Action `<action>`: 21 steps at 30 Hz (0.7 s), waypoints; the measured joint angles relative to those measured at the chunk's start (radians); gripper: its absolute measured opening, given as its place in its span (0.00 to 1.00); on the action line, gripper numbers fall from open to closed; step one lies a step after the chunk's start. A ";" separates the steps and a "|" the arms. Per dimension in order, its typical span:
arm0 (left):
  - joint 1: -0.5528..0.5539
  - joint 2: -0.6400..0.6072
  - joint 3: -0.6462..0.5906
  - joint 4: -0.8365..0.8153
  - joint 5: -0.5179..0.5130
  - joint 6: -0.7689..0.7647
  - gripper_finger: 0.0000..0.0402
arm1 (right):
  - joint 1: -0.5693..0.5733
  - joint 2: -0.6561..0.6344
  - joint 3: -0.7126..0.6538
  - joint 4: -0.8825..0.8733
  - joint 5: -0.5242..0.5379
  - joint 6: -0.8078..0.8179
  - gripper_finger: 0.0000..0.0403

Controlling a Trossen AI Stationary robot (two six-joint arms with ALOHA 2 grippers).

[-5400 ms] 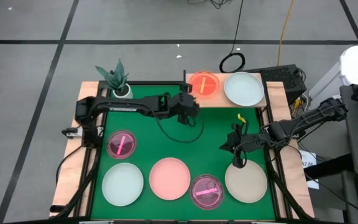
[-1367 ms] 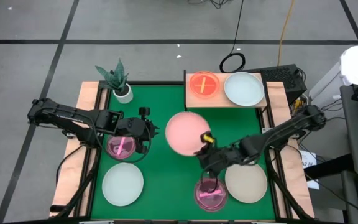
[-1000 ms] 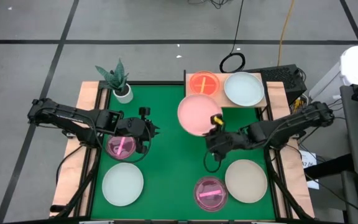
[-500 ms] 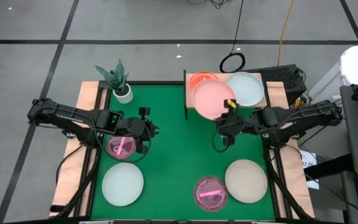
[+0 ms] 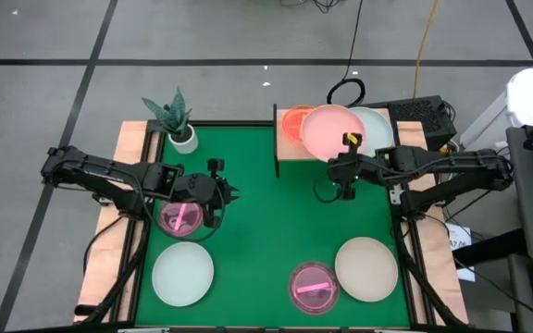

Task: Place and stack plates onto a shelf
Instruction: Stack the large pink plate on top of the large gray plate on the shelf

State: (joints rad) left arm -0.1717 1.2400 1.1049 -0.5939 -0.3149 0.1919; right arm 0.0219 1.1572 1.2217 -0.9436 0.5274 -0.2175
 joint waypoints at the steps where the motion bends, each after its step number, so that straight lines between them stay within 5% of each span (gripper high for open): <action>1: 0.000 0.000 0.000 0.002 0.000 0.001 0.20 | -0.011 0.000 0.000 -0.010 0.000 -0.003 0.01; 21: 0.000 0.000 0.000 0.003 0.001 0.004 0.20 | -0.193 -0.062 0.000 -0.122 0.000 0.082 0.01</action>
State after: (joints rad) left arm -0.1716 1.2404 1.1049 -0.5906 -0.3141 0.1959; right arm -0.1716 1.0953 1.2213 -1.0654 0.5274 -0.1354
